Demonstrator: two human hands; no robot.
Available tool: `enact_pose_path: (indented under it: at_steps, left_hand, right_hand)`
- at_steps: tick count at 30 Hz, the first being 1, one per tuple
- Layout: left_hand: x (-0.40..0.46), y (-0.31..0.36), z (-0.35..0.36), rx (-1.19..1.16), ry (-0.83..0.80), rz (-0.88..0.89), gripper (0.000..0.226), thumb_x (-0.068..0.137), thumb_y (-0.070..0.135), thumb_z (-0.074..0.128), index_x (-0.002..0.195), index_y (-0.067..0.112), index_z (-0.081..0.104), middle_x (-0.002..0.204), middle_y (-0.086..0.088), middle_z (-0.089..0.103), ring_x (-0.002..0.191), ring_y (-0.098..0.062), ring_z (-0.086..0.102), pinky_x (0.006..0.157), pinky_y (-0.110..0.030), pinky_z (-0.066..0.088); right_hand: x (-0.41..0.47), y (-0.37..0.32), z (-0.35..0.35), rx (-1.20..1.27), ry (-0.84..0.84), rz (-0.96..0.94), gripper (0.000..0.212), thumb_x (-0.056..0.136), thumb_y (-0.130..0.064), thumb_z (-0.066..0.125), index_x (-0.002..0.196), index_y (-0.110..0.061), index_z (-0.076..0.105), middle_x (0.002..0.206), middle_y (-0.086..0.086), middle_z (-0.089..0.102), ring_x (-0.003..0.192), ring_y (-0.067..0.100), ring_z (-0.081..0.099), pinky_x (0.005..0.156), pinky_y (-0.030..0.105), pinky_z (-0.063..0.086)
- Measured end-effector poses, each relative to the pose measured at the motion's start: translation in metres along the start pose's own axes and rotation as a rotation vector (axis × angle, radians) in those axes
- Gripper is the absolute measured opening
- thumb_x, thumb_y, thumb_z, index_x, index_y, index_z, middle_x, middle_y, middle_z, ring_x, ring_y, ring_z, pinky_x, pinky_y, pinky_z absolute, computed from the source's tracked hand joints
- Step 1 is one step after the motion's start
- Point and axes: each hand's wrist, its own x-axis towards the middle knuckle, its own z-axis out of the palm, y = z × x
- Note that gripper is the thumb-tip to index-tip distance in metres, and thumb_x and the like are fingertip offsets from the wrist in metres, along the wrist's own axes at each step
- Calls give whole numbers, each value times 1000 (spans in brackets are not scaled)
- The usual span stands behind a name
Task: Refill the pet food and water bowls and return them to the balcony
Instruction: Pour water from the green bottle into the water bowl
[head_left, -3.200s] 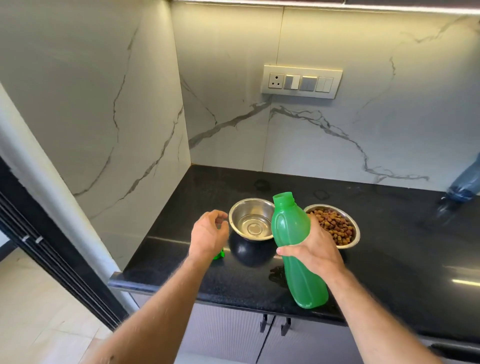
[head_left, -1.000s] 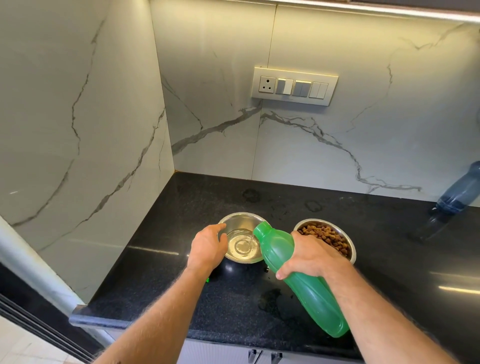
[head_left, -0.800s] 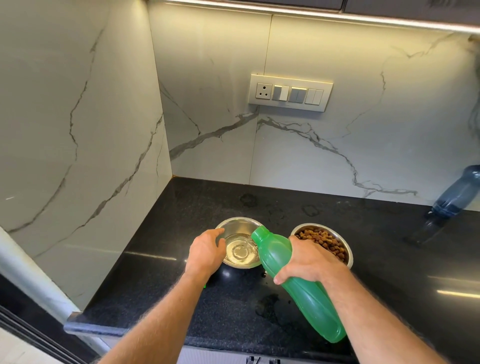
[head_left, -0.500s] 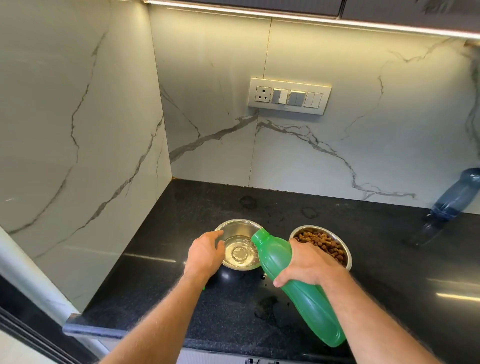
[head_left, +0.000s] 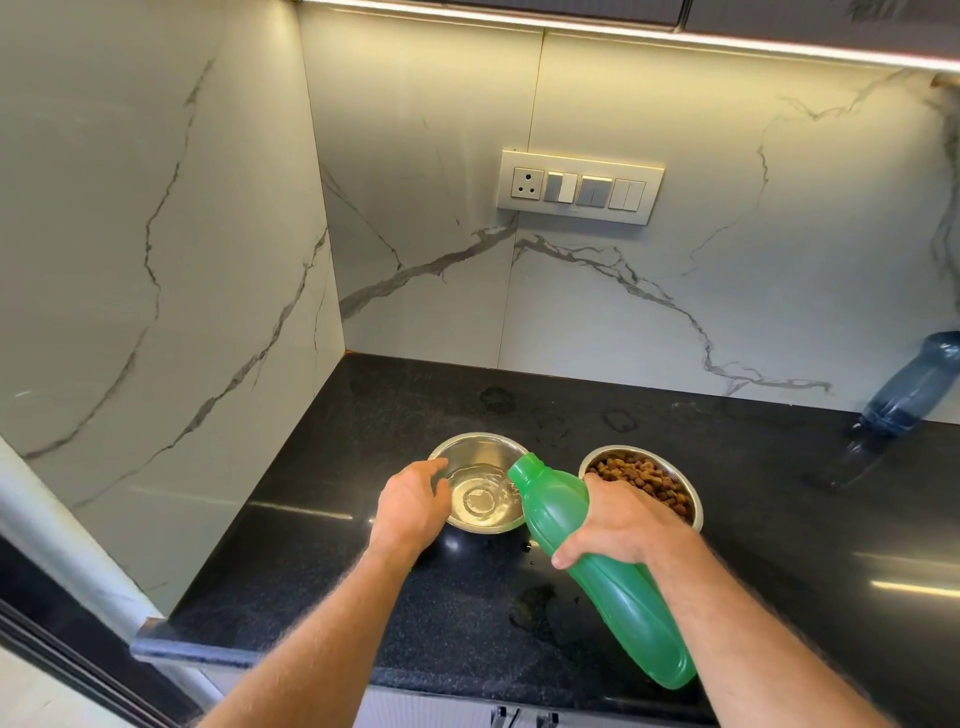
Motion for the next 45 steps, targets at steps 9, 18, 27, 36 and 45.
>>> enact_pose_path:
  at_steps: [9, 18, 27, 36, 45]
  left_hand:
    - [-3, 2, 0, 7, -5, 29, 43, 98, 22, 57, 140, 25, 57, 124, -2, 68, 98, -15, 68, 90, -34, 59]
    - [-2, 0, 1, 26, -6, 22, 41, 98, 26, 57, 139, 28, 58, 128, 1, 67, 94, -8, 67, 85, -24, 57]
    - [2, 2, -1, 27, 7, 36, 42, 98, 24, 58, 140, 26, 57, 137, 0, 62, 100, -8, 65, 81, -15, 50]
    - [7, 0, -2, 38, 11, 16, 44, 98, 25, 58, 141, 26, 56, 132, 0, 64, 104, -12, 66, 93, -31, 57]
    - [6, -1, 1, 38, 27, 23, 43, 97, 25, 59, 140, 24, 58, 134, -1, 64, 110, -14, 65, 94, -28, 52]
  right_hand:
    - [0, -2, -1, -10, 0, 6, 93, 40, -71, 85, 116, -29, 50, 100, -9, 59, 88, 11, 59, 83, 40, 52]
    - [3, -6, -3, -26, -14, 15, 97, 38, -73, 83, 117, -29, 47, 101, -9, 58, 88, 12, 59, 84, 42, 54]
    - [5, -9, -6, -11, -22, 23, 98, 36, -72, 83, 118, -28, 49, 101, -7, 59, 88, 14, 60, 85, 43, 54]
    - [4, -11, -9, -8, 0, 12, 94, 36, -71, 84, 113, -28, 48, 97, -8, 59, 84, 13, 60, 81, 41, 54]
    - [4, -10, -7, -16, -7, 11, 94, 38, -70, 84, 114, -27, 49, 99, -8, 59, 86, 14, 60, 83, 42, 54]
